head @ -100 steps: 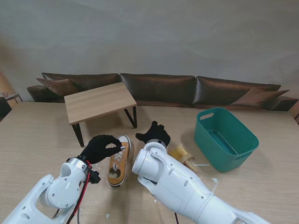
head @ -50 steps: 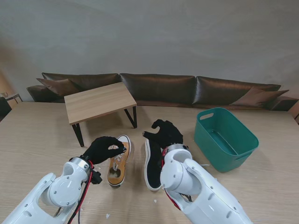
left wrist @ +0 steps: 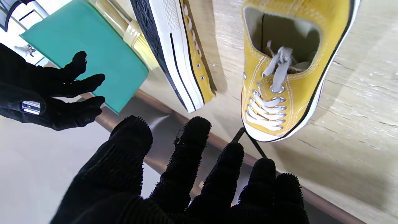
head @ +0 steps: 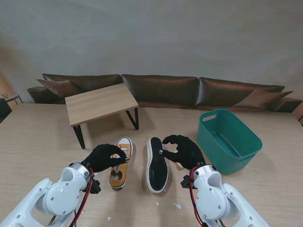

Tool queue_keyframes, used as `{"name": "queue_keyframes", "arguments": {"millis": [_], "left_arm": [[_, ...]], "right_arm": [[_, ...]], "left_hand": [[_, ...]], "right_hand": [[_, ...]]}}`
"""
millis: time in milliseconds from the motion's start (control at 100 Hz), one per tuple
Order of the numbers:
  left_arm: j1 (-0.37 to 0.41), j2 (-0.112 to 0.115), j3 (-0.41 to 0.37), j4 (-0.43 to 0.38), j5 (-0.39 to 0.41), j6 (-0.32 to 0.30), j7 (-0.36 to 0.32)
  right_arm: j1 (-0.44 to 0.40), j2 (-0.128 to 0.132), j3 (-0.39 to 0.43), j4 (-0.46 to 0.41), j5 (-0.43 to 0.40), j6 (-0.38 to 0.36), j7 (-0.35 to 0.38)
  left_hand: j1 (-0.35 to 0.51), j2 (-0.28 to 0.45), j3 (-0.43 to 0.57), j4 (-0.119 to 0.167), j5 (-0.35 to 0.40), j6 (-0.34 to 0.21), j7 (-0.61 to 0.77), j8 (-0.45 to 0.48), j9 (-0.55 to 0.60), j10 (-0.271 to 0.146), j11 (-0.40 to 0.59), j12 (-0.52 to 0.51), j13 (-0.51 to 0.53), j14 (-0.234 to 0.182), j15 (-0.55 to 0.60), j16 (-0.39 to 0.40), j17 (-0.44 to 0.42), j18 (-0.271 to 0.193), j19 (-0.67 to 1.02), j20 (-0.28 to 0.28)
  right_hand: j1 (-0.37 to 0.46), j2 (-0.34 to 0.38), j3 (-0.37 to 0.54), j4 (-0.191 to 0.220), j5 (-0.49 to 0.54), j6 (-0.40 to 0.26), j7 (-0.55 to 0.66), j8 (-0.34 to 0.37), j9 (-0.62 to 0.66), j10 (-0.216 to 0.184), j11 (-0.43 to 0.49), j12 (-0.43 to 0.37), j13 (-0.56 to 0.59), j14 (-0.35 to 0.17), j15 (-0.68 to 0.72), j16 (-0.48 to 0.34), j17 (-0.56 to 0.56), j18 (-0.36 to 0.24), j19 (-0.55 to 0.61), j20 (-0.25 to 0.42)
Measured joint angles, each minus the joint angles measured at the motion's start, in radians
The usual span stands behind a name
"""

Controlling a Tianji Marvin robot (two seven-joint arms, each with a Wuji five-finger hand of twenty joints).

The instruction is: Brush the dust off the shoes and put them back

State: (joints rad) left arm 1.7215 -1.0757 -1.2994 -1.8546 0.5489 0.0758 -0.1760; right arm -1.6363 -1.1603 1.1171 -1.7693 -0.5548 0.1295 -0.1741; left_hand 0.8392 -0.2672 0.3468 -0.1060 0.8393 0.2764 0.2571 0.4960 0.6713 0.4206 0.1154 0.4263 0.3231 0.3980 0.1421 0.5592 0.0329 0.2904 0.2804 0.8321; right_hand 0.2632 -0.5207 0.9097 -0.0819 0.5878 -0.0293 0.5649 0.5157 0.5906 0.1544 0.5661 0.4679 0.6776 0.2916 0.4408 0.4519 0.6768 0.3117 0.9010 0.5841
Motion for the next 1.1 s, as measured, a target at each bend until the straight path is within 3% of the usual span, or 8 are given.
{"name": "queue_keyframes", "arguments": {"millis": [170,320,450,490,560,660,870,1100], "left_arm": [[0.040,0.013,-0.032,-0.070,0.078,0.017,-0.109],[0.089,0.033,-0.073,-0.152,0.255,-0.008,-0.219],[0.119,0.051,-0.089,-0.194,0.348,-0.030,-0.277],[0.124,0.053,-0.089,-0.195,0.362,-0.034,-0.276],[0.128,0.055,-0.085,-0.194,0.389,-0.035,-0.275],[0.127,0.057,-0.070,-0.185,0.453,-0.037,-0.273],[0.102,0.059,-0.030,-0.136,0.503,-0.031,-0.279],[0.071,0.060,0.014,-0.071,0.569,-0.003,-0.253]], "right_arm": [[-0.037,0.006,0.031,-0.010,0.000,-0.026,-0.031],[-0.047,0.005,0.033,-0.013,0.051,-0.025,-0.043],[-0.050,0.003,0.032,-0.016,0.060,-0.024,-0.043],[-0.053,0.002,0.032,-0.017,0.071,-0.025,-0.044],[-0.058,0.001,0.032,-0.018,0.083,-0.027,-0.045],[-0.065,0.000,0.033,-0.019,0.086,-0.033,-0.043],[-0.071,0.001,0.032,-0.019,0.087,-0.037,-0.031],[-0.071,0.001,0.032,-0.019,0.100,-0.034,-0.028]], "left_hand": [[0.038,-0.001,-0.042,0.001,0.000,-0.068,-0.004,-0.002,0.023,-0.007,0.013,0.020,0.056,0.007,0.033,0.049,0.051,0.020,0.013,0.054],[0.058,-0.047,-0.048,0.001,0.000,-0.153,-0.002,-0.004,0.083,-0.030,0.049,0.099,0.104,0.007,0.180,0.168,0.132,0.027,0.085,0.188],[0.035,-0.122,0.146,0.000,-0.004,-0.200,-0.011,-0.071,0.108,-0.048,0.094,0.219,0.104,0.007,0.399,0.231,0.143,0.031,0.267,0.309],[0.012,-0.151,0.217,-0.001,-0.016,-0.206,-0.019,-0.095,0.113,-0.052,0.108,0.256,0.103,0.007,0.453,0.243,0.102,0.028,0.416,0.293],[-0.016,-0.178,0.291,-0.001,-0.055,-0.215,-0.045,-0.147,0.117,-0.060,0.145,0.338,0.103,0.007,0.538,0.271,0.046,0.020,0.657,0.189],[-0.027,-0.225,0.332,-0.001,-0.113,-0.225,-0.085,-0.202,0.116,-0.073,0.196,0.438,0.102,0.006,0.616,0.316,0.027,0.008,0.802,0.105],[-0.085,-0.295,0.374,-0.001,-0.164,-0.225,-0.087,-0.225,0.070,-0.094,0.283,0.542,0.102,-0.012,0.671,0.346,0.024,-0.017,0.875,0.077],[-0.106,-0.295,0.377,-0.001,-0.163,-0.225,-0.019,-0.126,0.033,-0.102,0.311,0.558,0.100,-0.020,0.682,0.357,0.014,-0.033,0.888,0.077]], "right_hand": [[0.000,0.000,0.000,0.000,0.000,0.000,-0.010,0.000,0.012,0.000,0.002,0.000,0.000,0.000,-0.005,0.000,0.000,0.001,-0.010,0.000],[0.000,0.002,0.000,0.000,0.000,0.000,-0.021,0.000,0.024,0.000,-0.010,0.000,0.000,0.000,-0.007,0.000,0.000,0.012,-0.021,0.000],[0.000,0.002,0.000,0.000,0.000,0.000,-0.023,0.000,0.024,0.000,-0.011,0.000,0.001,0.000,-0.008,0.000,0.000,0.013,-0.022,0.000],[0.000,0.002,0.000,0.000,0.000,0.000,-0.024,0.000,0.024,0.000,-0.011,0.000,0.001,0.000,-0.008,0.000,0.000,0.013,-0.022,0.000],[0.000,0.002,0.000,0.000,0.000,0.000,-0.026,0.000,0.024,0.001,-0.011,0.000,0.001,0.000,-0.010,0.000,0.000,0.013,-0.023,0.000],[0.000,0.002,0.000,0.000,0.000,0.000,-0.033,0.000,0.024,0.002,-0.012,0.000,0.001,0.000,-0.012,0.000,0.000,0.013,-0.027,0.000],[0.000,0.002,0.000,0.000,0.000,0.000,-0.035,0.000,0.024,0.003,-0.021,0.000,0.001,0.000,-0.015,0.000,0.000,0.013,-0.035,0.000],[0.000,0.002,0.000,0.000,0.000,0.000,-0.036,0.000,0.024,0.007,-0.021,0.000,0.001,0.000,-0.016,0.000,0.000,0.013,-0.043,0.000]]}}
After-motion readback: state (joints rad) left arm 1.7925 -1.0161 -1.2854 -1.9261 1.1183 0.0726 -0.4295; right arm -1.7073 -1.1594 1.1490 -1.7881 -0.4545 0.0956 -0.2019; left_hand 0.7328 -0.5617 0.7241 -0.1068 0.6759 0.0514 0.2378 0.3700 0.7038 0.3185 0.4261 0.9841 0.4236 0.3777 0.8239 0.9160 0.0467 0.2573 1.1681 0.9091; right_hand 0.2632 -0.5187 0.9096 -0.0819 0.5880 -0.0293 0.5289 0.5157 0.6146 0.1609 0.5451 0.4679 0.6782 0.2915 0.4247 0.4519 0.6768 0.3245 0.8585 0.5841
